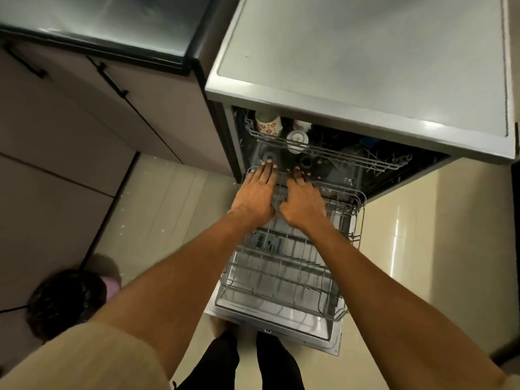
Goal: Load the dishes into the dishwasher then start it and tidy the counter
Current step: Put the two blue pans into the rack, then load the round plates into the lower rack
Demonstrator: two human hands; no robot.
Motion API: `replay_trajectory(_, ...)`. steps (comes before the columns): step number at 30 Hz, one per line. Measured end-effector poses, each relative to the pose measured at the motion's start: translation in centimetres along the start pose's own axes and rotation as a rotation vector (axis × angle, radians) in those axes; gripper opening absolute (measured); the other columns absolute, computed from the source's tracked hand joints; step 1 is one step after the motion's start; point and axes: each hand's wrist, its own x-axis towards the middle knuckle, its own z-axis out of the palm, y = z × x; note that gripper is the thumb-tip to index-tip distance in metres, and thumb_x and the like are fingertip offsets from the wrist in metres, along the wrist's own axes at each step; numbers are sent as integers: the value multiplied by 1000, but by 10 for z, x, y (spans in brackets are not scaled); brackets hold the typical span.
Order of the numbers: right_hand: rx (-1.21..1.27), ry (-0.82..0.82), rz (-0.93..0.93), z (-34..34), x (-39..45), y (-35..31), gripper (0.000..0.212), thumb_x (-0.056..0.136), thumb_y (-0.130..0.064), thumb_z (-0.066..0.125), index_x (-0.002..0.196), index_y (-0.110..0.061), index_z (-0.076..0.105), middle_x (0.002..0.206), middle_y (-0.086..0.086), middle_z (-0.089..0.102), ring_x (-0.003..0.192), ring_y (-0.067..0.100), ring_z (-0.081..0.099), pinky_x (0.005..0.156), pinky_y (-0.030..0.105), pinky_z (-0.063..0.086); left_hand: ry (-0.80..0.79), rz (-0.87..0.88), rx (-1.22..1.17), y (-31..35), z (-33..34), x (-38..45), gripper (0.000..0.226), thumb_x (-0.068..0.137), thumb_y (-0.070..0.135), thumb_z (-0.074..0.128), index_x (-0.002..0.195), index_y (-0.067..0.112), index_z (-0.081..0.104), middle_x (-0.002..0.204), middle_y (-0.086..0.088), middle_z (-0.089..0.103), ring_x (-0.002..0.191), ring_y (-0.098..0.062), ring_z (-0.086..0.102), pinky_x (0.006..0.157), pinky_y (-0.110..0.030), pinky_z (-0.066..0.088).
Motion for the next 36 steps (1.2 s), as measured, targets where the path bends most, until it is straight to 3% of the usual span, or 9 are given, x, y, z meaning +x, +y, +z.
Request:
replay_trajectory(7,-58,98,-135,-17,-23,-101,79,100,-37,46,161,-8,6,169,11,-1,156,23,0,127,41,7,163,-38,21,-65,-49,-65,98,92,37,60,158,7,-7,166,-11,-11,153,-22,-11,126,-40,4)
replay_trajectory(14,-89,214,-205,-37,-48,-231,80,98,-30,48,161,-8,5,169,12,0,156,22,0,127,40,5,322,-81,21,-155,-121,-142,87,97,33,53,158,6,-2,166,-13,-7,153,-23,-8,125,-38,1)
replay_trajectory(23,-69,365,-344,-66,-66,-412,76,99,-30,48,161,-8,10,169,12,4,156,22,2,125,38,4,484,-149,48,-293,-214,-233,95,90,36,59,158,6,-1,166,-12,-5,154,-23,-7,125,-38,2)
replay_trajectory(36,-43,398,-475,-105,19,-546,82,96,-32,54,161,-9,11,169,11,7,156,20,3,127,38,6,534,-261,-13,-420,-280,-220,82,96,32,48,158,6,0,166,-11,-4,154,-22,-6,125,-39,3)
